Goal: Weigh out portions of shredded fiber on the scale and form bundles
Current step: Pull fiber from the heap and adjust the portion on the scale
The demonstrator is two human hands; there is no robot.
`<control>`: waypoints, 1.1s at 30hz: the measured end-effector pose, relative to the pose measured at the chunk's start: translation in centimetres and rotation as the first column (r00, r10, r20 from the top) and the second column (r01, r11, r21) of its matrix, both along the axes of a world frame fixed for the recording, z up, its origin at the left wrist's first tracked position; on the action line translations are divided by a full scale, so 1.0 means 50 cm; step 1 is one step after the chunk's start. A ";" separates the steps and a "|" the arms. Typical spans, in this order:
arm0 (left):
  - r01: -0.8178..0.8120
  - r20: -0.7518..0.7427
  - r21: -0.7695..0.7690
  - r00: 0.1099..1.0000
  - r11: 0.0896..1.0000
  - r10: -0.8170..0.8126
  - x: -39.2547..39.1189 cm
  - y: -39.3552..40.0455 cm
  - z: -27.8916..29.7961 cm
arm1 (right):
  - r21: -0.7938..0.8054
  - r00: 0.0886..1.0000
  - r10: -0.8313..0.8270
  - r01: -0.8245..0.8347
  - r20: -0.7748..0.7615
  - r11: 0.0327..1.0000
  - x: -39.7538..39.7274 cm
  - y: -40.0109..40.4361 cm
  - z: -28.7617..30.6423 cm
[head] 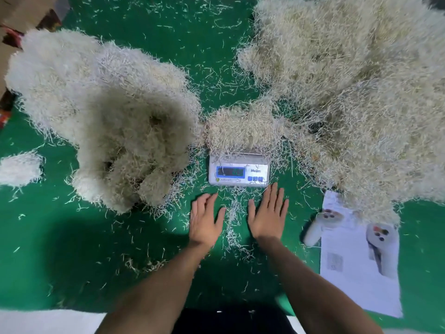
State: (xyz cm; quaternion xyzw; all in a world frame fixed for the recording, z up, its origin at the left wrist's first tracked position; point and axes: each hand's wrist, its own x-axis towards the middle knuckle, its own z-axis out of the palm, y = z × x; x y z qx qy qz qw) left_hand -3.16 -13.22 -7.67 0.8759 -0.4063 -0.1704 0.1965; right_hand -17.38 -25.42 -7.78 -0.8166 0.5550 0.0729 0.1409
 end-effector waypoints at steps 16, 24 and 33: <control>0.060 0.224 -0.013 0.973 0.998 -0.055 -0.012 0.002 -0.059 | -0.171 0.999 -0.040 0.038 -0.011 0.985 -0.004 0.006 -0.052; 0.056 0.240 -0.091 0.970 0.994 -0.033 -0.014 0.004 -0.064 | -0.212 0.998 -0.012 0.024 0.059 0.977 -0.007 0.006 -0.056; -0.145 -0.044 -0.223 0.989 0.964 0.139 0.034 -0.072 0.035 | -0.061 0.873 -0.144 0.194 0.466 0.979 0.022 -0.127 0.077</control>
